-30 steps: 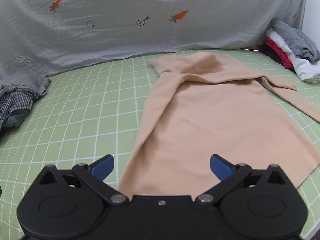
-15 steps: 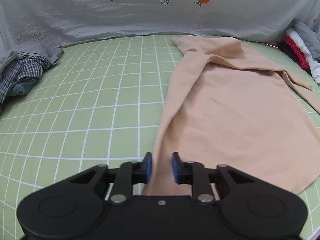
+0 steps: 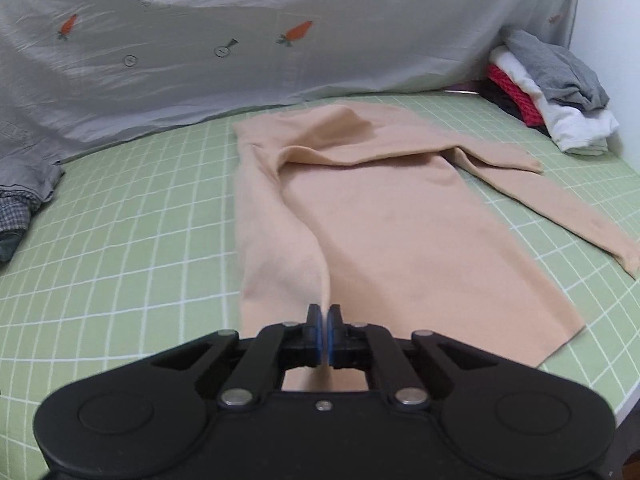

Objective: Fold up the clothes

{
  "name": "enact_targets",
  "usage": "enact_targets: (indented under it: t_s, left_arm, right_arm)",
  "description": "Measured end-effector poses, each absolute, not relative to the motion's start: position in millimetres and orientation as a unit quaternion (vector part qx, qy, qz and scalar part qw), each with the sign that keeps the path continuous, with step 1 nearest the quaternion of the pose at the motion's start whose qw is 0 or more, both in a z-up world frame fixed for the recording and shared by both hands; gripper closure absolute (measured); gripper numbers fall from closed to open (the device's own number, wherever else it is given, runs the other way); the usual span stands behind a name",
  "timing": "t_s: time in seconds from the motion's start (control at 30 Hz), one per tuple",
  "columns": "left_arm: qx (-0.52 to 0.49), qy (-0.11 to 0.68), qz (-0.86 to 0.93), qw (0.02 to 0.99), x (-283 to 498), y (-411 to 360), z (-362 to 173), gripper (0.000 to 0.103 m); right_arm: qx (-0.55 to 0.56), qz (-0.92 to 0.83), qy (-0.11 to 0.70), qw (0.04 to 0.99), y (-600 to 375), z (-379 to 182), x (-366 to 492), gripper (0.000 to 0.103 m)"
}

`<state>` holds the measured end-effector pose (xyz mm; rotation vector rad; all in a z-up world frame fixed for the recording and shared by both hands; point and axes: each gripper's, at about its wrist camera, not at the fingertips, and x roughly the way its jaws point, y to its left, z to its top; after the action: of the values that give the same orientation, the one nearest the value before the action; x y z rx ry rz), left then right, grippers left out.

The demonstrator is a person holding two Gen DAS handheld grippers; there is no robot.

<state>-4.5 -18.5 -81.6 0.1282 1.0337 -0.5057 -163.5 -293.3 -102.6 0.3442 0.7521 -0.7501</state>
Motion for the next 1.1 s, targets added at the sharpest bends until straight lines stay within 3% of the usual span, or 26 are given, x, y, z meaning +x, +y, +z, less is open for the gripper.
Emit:
enact_targets:
  t_s: [0.33, 0.43, 0.5, 0.8, 1.1]
  left_arm:
    - [0.072, 0.481, -0.222, 0.845, -7, -34, -77, 0.014]
    - [0.069, 0.477, -0.215, 0.85, -8, -48, -73, 0.014]
    - [0.062, 0.474, -0.209, 0.853, -9, -62, -69, 0.014]
    - [0.039, 0.478, -0.205, 0.853, -17, -145, -65, 0.013]
    - [0.033, 0.475, -0.202, 0.856, -5, -227, -71, 0.014]
  right_arm:
    - [0.122, -0.351, 0.404, 0.836, -308, -134, -160, 0.088]
    - [0.14, -0.342, 0.407, 0.835, -317, -131, -166, 0.072]
    - [0.18, -0.328, 0.401, 0.836, -329, -128, -176, 0.051]
    - [0.213, -0.317, 0.359, 0.852, -400, -86, -220, 0.038]
    - [0.252, -0.383, 0.339, 0.821, -517, -96, -233, 0.037]
